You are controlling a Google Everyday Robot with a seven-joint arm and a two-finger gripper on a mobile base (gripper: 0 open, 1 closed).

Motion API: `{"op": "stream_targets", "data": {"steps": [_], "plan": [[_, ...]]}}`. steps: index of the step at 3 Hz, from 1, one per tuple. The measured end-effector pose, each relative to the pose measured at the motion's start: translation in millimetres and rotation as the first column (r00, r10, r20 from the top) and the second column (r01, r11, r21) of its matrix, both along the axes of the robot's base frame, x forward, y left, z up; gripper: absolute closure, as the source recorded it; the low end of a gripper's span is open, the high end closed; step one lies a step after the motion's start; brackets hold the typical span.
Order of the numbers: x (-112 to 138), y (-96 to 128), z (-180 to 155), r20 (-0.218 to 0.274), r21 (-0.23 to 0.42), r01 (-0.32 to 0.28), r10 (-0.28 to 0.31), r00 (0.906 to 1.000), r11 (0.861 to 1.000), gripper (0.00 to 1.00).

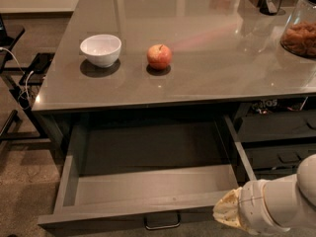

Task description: Close top drawer

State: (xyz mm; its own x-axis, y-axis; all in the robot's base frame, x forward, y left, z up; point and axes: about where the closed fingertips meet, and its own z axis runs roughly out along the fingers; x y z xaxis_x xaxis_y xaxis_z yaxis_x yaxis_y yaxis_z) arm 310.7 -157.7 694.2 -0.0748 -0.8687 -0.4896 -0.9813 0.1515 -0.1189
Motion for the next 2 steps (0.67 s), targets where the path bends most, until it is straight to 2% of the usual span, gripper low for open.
{"op": "stream_targets", "data": {"steps": [1,2], "plan": [[-2,-2,-15,0.014,-0.036,-0.054,0.055,0.9984,0.998,1.00],[3,-3,-29,0.026,-0.037,-0.067,0.068,0.9973,0.997,1.00]]}}
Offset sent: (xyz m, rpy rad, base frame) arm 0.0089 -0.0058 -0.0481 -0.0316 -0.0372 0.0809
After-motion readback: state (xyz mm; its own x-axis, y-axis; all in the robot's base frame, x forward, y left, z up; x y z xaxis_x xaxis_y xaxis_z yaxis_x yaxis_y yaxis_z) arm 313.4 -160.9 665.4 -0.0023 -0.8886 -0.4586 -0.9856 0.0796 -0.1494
